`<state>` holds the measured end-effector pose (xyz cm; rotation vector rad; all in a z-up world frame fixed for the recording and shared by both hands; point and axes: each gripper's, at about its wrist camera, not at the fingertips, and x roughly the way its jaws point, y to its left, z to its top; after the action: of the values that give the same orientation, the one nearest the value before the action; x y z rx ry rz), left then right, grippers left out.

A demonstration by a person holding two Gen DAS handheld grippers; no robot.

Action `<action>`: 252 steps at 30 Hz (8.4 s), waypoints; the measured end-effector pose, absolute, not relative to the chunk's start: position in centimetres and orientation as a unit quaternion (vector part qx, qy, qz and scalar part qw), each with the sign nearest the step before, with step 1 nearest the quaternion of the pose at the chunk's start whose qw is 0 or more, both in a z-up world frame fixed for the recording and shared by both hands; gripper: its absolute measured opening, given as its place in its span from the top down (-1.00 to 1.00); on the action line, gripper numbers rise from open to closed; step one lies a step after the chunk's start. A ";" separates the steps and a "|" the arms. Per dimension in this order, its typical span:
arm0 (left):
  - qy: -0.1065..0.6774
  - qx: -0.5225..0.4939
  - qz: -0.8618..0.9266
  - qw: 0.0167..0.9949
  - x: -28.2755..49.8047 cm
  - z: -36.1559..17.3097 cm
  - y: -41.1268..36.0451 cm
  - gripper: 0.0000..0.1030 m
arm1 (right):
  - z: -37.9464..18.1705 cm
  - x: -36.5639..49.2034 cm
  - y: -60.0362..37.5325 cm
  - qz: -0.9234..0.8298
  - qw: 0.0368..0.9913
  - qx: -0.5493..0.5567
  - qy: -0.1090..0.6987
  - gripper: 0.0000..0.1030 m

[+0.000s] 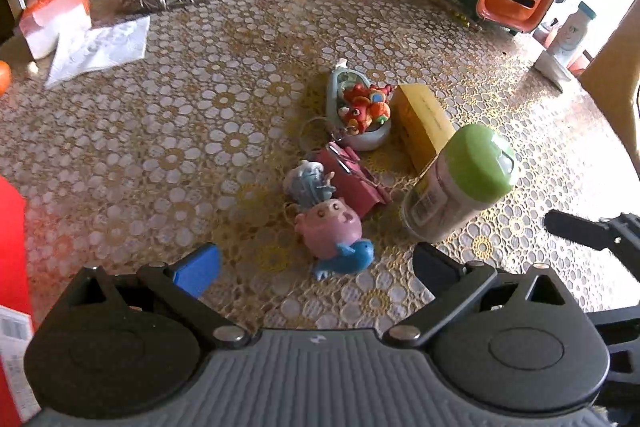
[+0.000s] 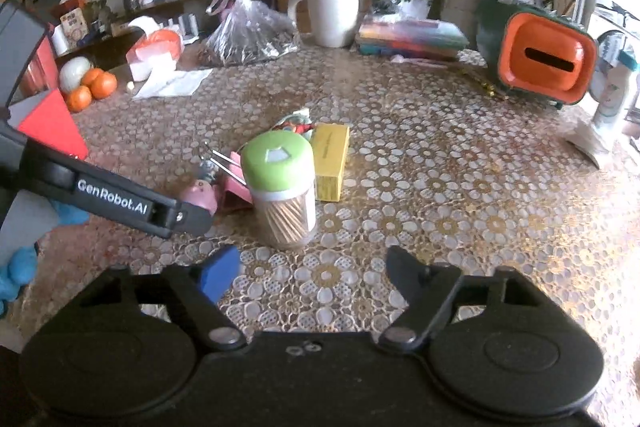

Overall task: Organize rigid objects
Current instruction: 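Grasp the pink pig figurine with the left tool while the right tool grasps the green-lidded toothpick jar, then lift and carry the pig figurine and toothpick jar over the red box, then lower both items into the box and open both tools, then move both tools back toward the remaining items on the table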

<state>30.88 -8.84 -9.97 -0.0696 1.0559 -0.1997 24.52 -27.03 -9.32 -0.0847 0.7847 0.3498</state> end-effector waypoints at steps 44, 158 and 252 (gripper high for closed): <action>0.474 -0.037 -0.093 0.875 30.9 -10.2 -8.0 0.27 | -11.2 27.0 -24.4 0.173 0.909 -0.046 0.376 0.19; 0.516 -0.097 0.091 0.846 19.4 -8.2 25.9 0.26 | -7.0 22.3 13.5 0.390 0.761 -0.244 0.458 -0.03; 0.466 0.020 -0.076 0.881 27.1 -5.9 -8.4 -0.96 | -4.4 26.8 -30.3 0.145 0.904 0.039 0.400 -0.97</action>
<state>27.08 -8.44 -5.89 0.0419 0.9711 -0.1578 26.84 -30.29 -4.35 0.0813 0.8260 0.2989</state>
